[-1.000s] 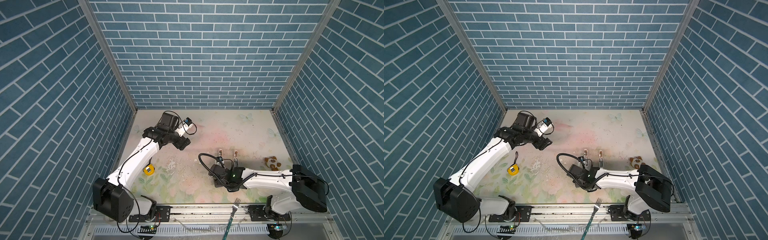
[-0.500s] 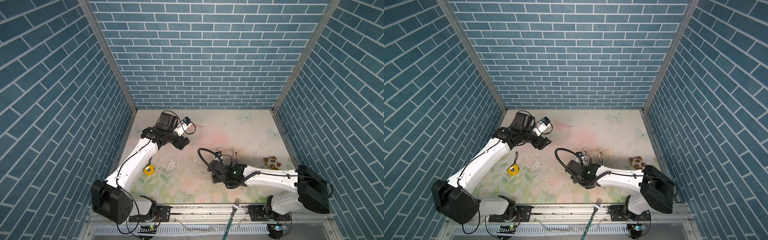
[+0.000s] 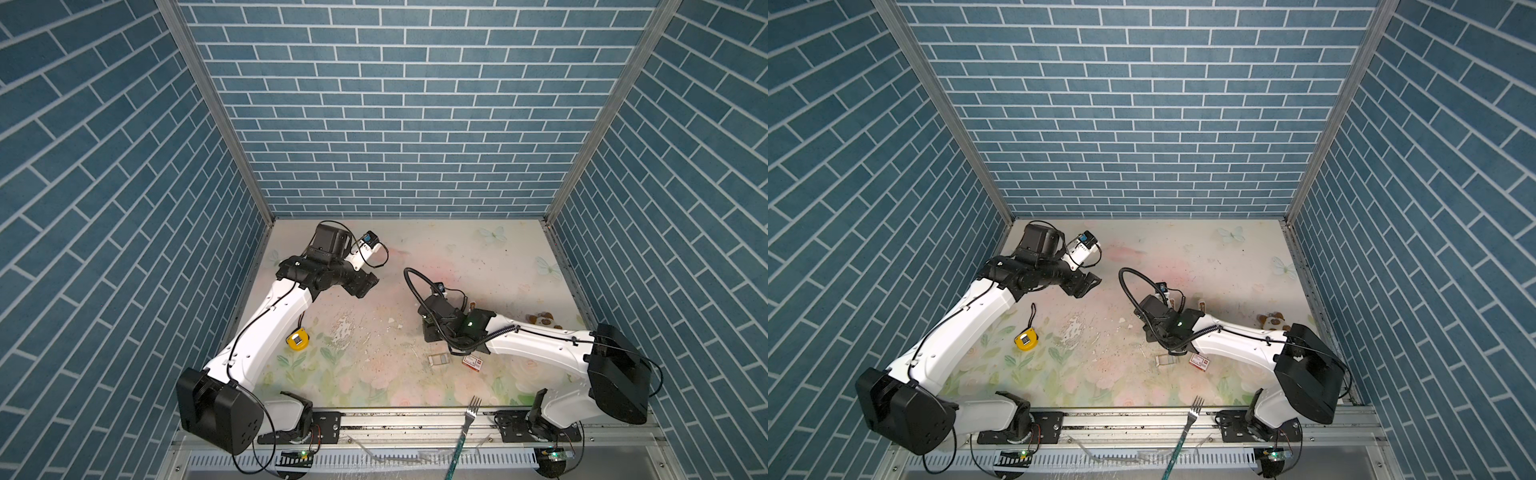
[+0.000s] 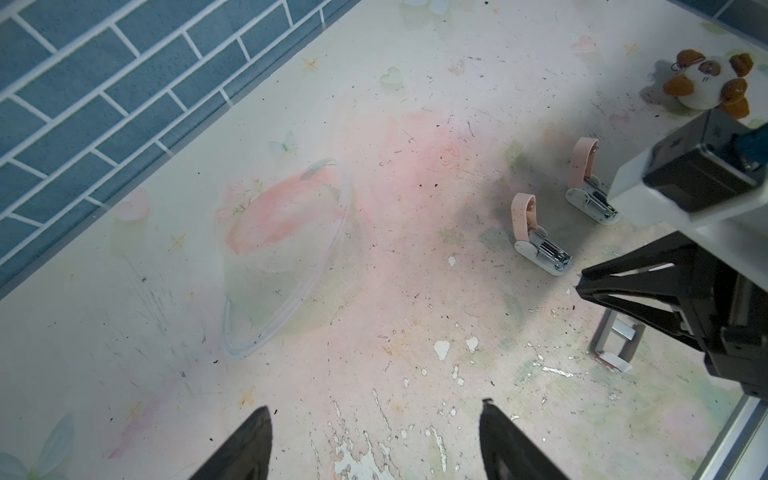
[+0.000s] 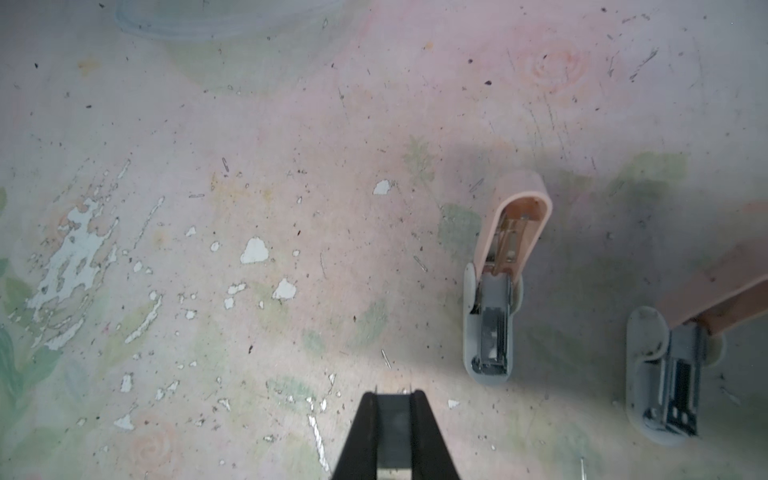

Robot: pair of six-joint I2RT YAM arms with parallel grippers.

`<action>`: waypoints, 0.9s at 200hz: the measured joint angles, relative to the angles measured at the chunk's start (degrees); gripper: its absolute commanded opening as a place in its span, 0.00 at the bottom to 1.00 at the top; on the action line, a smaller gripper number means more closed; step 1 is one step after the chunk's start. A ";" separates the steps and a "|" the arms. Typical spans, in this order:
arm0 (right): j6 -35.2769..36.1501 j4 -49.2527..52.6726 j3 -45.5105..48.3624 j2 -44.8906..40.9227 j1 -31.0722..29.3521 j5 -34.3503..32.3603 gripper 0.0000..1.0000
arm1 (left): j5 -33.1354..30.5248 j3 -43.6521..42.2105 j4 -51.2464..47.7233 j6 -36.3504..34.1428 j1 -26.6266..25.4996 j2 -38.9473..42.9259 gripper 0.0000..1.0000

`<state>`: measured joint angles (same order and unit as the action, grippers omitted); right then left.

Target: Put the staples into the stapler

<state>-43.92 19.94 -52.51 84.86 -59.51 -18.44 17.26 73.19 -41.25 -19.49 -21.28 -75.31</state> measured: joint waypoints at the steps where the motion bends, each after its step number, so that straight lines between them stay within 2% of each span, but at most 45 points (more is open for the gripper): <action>1: 0.09 -0.11 0.04 0.00 0.07 -0.02 0.11 | 0.00 0.00 0.00 0.00 0.00 0.02 0.81; 101: 4.00 -8.02 9.35 -3.06 3.69 -3.67 0.11 | 1.25 -2.21 1.77 1.62 0.98 1.60 0.83; 180: 7.43 -16.46 13.70 -4.00 5.90 -4.68 0.11 | 3.69 -4.35 3.50 4.04 5.20 2.14 0.85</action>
<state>-36.49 3.49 -38.81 80.86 -53.60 -23.11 20.95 68.84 -37.76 -15.44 -16.08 -73.17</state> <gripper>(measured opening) 0.140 0.846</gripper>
